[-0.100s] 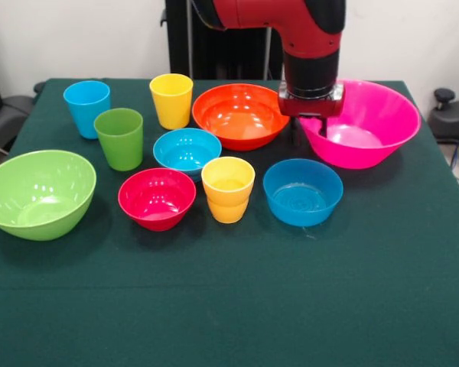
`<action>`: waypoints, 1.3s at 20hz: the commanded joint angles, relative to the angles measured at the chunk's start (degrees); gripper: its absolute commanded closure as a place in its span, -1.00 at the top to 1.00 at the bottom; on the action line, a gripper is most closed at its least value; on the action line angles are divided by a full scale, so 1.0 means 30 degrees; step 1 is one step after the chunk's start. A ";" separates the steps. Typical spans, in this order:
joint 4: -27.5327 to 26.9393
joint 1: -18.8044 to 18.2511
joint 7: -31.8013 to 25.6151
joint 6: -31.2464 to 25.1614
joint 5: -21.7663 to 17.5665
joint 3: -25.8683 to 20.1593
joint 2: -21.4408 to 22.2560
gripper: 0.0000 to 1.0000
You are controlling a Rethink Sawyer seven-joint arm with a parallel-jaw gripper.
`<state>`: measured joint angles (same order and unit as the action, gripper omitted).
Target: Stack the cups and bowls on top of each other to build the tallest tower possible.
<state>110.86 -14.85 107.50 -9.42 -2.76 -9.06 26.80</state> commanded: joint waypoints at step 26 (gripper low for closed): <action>0.3270 -0.1738 0.1904 -0.1553 0.0172 -0.1312 0.3778 -1.00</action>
<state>115.07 -17.69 107.51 -12.64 -1.13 -9.77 36.47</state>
